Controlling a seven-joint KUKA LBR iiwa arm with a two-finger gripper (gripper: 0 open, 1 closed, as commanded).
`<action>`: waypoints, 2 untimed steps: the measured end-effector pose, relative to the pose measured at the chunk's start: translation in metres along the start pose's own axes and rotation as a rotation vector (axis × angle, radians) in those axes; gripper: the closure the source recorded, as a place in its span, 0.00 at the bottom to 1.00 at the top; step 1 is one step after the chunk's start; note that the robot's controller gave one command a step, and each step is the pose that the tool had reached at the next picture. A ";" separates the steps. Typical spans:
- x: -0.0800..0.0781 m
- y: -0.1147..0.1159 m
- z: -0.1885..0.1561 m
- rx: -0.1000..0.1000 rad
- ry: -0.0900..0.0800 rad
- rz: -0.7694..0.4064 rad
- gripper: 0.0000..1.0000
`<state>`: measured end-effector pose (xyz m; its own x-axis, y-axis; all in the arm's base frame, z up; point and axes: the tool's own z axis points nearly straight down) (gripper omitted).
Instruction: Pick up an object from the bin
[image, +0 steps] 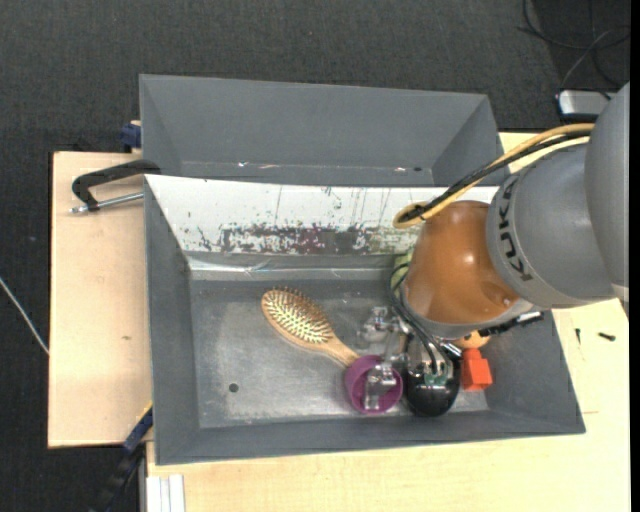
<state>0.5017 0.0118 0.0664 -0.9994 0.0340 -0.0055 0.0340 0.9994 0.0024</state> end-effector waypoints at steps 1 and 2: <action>0.000 0.001 -0.004 0.000 0.001 0.000 1.00; 0.002 0.001 -0.010 0.000 0.002 0.000 1.00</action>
Offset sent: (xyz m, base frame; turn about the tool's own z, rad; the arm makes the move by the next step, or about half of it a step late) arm -0.0001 0.0001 0.1201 0.0000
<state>0.5001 0.0126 0.0763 -0.9994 0.0338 -0.0034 0.0337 0.9994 0.0021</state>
